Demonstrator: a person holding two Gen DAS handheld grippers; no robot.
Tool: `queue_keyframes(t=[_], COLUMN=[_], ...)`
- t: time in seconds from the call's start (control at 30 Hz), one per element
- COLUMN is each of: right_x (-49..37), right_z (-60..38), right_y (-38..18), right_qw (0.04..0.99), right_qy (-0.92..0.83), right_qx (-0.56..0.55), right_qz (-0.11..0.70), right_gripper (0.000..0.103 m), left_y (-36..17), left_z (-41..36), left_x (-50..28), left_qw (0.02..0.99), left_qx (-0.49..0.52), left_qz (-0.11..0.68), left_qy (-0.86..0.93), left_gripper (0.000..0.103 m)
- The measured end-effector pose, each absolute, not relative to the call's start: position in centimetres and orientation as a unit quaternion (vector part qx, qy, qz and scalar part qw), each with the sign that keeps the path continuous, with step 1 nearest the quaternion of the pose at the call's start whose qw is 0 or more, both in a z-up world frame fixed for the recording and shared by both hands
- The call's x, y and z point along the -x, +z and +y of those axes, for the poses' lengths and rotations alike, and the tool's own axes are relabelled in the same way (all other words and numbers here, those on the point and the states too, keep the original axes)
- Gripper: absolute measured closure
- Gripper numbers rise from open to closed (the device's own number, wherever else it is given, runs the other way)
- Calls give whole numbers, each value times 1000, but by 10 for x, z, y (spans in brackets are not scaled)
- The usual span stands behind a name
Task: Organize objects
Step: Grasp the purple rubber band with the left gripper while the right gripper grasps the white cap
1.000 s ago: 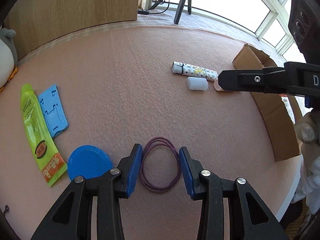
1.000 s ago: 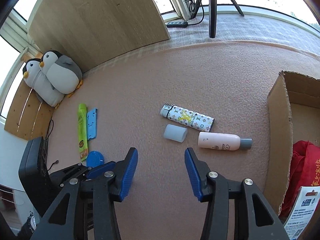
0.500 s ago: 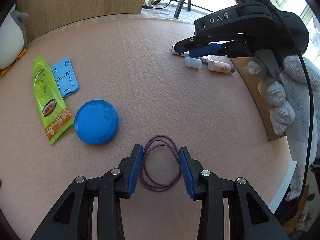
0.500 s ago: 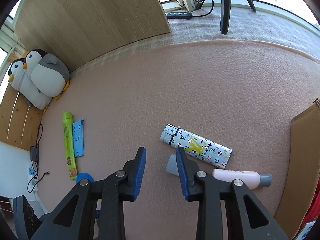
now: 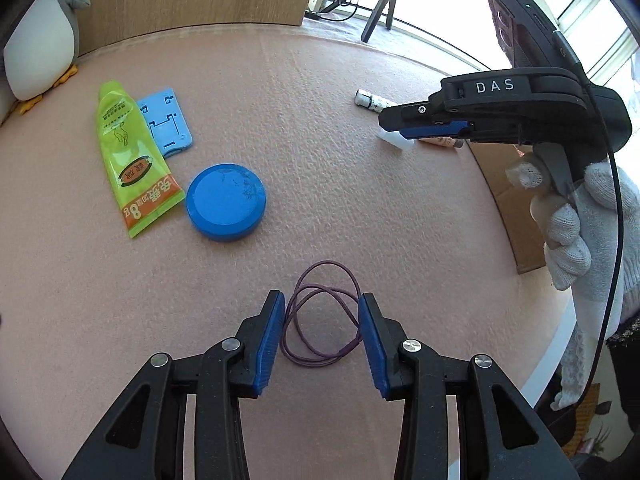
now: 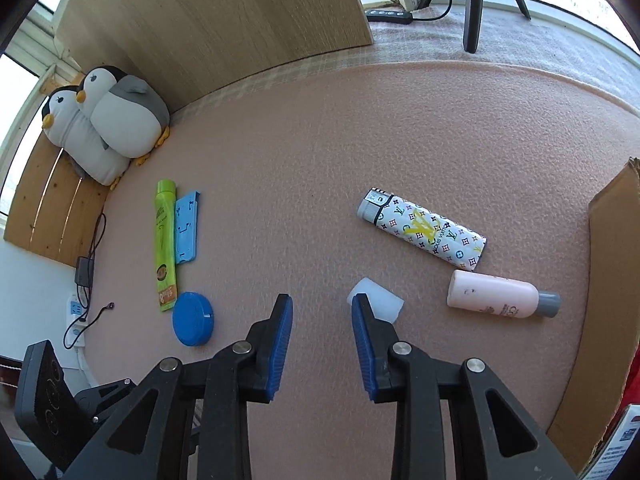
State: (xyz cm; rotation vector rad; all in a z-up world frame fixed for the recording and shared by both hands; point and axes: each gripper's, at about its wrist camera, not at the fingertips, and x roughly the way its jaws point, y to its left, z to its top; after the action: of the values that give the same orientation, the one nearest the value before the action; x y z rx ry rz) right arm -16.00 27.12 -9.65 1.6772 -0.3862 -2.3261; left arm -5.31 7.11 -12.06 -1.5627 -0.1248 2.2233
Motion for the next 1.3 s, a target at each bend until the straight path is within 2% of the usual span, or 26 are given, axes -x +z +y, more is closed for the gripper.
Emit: queue_keyframes(t=[0.2,0.43,0.7,0.8,0.87,1.0,1.03,1.3], right_x=[172,177,175,173,172,169,168,156], right_z=[277,248,235,235,237,239,238,239], right_y=[-103,-119,-123,-123,-123,-122,-122,-113], right_qw=[101,95,85,81,79,79,78,86], right_qy=[-802,-797,-801,-803,-804,-807,-807,-813], right_qx=[-576,-597,-592,-589,-587,-584,-583,-576], right_qz=[-124,-26,34,46,44,42,42,19], right_gripper=[75,67,68,73,76,79,80,85], left_y=[-110,-118,-130,-132,-132,-133,-133,-129], left_z=[60,61,74,83,85,83,80,73], left_x=[48,45,42,42,41,45,46,43], left_qw=[203,194,198,195,192,179,177,167], left_qx=[557,563,573,569,566,562,563,554], left_qz=[-52,-40,-12,11,18,18,12,-14], left_qy=[804,802,796,799,802,807,807,815], left_gripper=[62,53,48,50,60,95,100,101])
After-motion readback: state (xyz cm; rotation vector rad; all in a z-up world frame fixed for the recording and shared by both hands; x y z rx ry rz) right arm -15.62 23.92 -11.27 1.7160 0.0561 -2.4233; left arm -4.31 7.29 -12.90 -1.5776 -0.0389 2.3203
